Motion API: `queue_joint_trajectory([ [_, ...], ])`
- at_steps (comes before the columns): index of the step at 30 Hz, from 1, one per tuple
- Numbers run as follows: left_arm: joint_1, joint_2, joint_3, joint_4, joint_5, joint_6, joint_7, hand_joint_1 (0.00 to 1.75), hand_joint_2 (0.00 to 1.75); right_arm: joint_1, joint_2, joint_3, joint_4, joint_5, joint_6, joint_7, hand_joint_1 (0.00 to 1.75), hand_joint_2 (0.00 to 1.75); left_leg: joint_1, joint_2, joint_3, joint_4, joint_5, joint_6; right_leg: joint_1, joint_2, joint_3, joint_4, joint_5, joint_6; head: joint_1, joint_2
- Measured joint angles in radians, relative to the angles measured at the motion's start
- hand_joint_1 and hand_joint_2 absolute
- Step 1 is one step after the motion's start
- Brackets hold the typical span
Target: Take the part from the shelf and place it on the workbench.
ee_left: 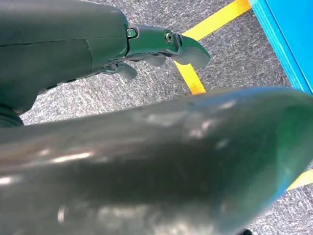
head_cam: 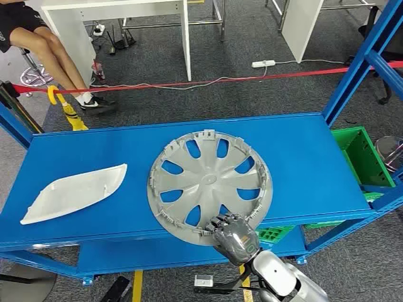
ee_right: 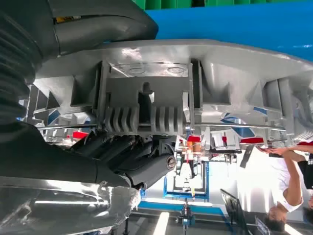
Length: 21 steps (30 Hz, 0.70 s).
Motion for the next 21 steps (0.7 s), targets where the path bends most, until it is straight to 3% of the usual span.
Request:
queue_joint_trajectory([
  [6, 0.0, 0.0, 0.001, 0.0, 0.0, 0.0, 0.0, 0.0, 0.0, 0.003, -0.001, 0.0, -0.011, 0.016, -0.01, 0.015, 1.75, 1.75, 0.0, 0.0, 0.0, 0.0, 0.0, 0.0, 0.0, 0.0, 0.0, 0.0, 0.0, 0.0, 0.0, 0.0],
  [21, 0.004, 0.0, 0.025, 0.0, -0.001, 0.014, 0.0, 0.0, 0.0, 0.071, -0.014, -0.014, -0.153, 0.278, -0.169, 0.115, 1.75, 1.75, 0.0, 0.0, 0.0, 0.0, 0.0, 0.0, 0.0, 0.0, 0.0, 0.0, 0.0, 0.0, 0.0, 0.0],
])
